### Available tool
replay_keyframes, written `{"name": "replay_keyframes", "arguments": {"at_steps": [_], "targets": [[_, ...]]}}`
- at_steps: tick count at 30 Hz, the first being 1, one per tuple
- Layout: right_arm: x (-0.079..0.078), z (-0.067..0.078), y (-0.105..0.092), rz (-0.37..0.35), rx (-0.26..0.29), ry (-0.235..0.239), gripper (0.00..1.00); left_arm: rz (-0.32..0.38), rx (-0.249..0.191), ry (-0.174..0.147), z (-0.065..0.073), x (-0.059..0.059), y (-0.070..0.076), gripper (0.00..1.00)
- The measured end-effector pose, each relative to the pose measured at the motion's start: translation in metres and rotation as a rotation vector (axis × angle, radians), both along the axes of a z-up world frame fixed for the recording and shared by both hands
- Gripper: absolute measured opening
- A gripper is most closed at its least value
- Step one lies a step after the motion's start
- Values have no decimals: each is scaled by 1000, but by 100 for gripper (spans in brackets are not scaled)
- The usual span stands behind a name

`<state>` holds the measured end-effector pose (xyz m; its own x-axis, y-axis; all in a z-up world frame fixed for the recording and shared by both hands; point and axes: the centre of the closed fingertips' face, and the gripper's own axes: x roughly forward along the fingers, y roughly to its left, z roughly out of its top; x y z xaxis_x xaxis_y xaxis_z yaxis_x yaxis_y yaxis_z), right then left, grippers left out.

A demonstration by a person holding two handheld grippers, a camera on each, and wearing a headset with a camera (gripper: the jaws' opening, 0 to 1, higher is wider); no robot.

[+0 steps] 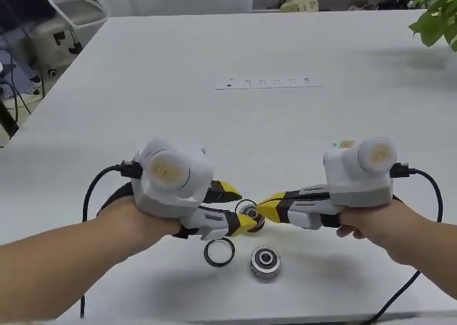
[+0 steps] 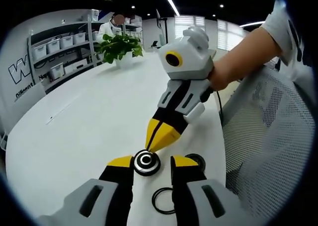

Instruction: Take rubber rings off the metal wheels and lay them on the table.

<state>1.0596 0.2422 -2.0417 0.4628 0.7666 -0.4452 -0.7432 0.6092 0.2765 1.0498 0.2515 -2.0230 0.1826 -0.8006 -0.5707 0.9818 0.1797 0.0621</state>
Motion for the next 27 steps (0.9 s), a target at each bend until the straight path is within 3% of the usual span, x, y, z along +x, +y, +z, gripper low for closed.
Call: {"name": "replay_keyframes", "arguments": {"at_steps": [11,20,27], "targets": [[-1,8,5,5,28,-8,0,23,-47,2,19,-6,11,35],[-1,11,7,11,32,-15,0,56,-65,27,26,-11,24,47],[-1,14,10,19,41,-20,0,73,-73,26,29,-13,34,53]]}}
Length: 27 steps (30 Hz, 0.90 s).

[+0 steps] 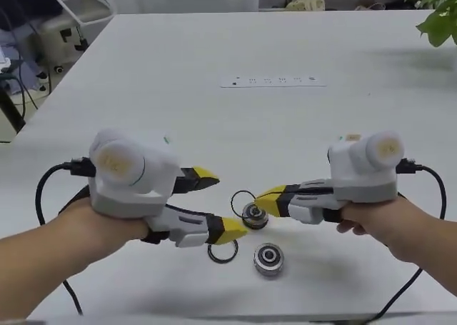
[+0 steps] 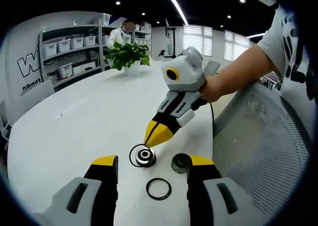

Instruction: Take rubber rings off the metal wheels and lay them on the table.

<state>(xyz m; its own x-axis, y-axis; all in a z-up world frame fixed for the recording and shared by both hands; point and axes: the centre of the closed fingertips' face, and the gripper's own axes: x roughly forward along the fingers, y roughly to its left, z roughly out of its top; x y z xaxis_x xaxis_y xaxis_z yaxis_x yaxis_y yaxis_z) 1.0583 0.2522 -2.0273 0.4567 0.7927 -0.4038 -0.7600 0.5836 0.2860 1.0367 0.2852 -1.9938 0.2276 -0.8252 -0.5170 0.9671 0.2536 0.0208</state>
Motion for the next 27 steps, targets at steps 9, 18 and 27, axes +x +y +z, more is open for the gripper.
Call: {"name": "replay_keyframes", "arguments": {"at_steps": [9,18,27], "targets": [[-1,5,5,9,9,-5,0,42,-28,15,10,-2,17,61],[-6,8,12,17,13,-1,0,78,-34,31,6,-6,35,65],[-11,5,17,33,21,26,0,104,-35,42,3,-8,45,69]]}}
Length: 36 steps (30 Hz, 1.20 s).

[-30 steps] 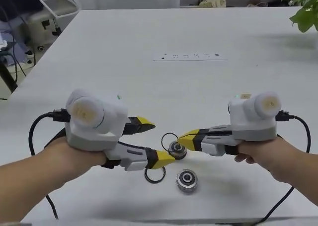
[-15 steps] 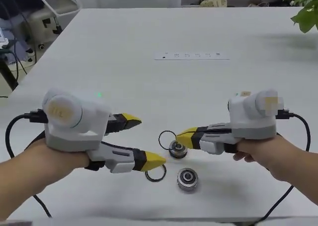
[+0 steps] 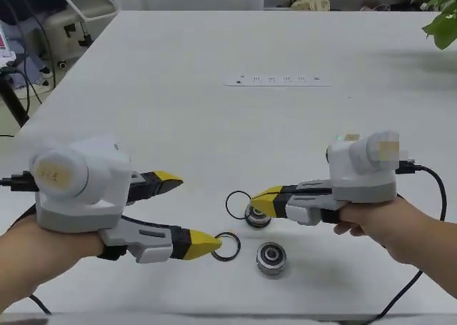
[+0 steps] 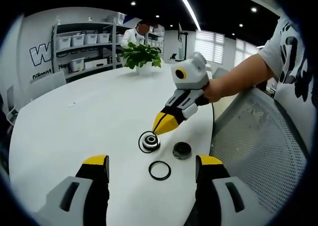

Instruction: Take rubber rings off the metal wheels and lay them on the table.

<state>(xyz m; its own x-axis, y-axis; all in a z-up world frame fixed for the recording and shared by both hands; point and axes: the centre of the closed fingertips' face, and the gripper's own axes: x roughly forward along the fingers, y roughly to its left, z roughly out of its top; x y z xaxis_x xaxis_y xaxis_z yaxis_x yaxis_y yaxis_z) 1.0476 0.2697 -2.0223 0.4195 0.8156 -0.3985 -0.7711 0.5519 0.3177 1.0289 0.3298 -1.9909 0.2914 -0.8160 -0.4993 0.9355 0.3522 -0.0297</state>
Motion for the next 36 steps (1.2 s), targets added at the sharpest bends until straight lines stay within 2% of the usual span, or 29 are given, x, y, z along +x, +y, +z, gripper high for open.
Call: {"name": "replay_keyframes", "arguments": {"at_steps": [8,11,22,36], "targets": [[-8,-3,6,29,13,32,0,-6,19,-3,-6,-5,4,70],[-10,-6,8,44,10,43,0,1,10,11,-6,-7,5,71],[-20,-13,19,91,16,89,0,19,8,16,-7,-9,12,72],[-32,-28,28,136,-19,128,0,32,10,23,-10,-10,18,72]]}}
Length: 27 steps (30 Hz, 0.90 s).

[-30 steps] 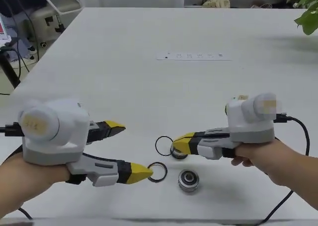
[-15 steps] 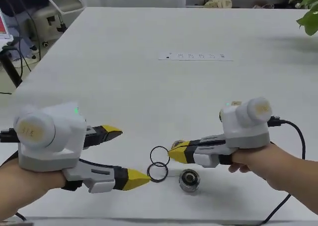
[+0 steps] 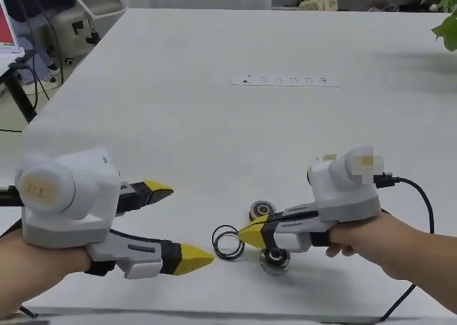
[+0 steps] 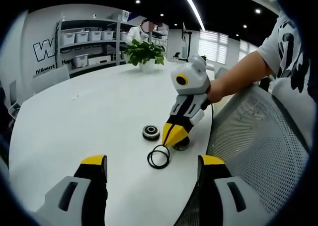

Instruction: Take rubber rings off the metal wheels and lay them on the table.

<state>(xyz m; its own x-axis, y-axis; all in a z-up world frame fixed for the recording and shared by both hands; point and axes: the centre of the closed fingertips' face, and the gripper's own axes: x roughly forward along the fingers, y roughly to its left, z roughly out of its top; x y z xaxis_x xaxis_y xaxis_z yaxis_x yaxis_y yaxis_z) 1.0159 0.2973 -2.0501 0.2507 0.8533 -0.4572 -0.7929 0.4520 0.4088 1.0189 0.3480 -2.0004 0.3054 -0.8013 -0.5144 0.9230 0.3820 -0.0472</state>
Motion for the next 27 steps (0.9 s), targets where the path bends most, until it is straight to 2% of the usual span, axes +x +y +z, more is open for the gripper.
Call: {"name": "replay_keyframes", "arguments": {"at_steps": [11,27], "targets": [[-1,-7,-1,-4,-14,18,0,4,-1,13,-4,0,1,72],[2,-15,-5,-9,-54,-3,3,-1,4,24,-6,-2,0,71]]}}
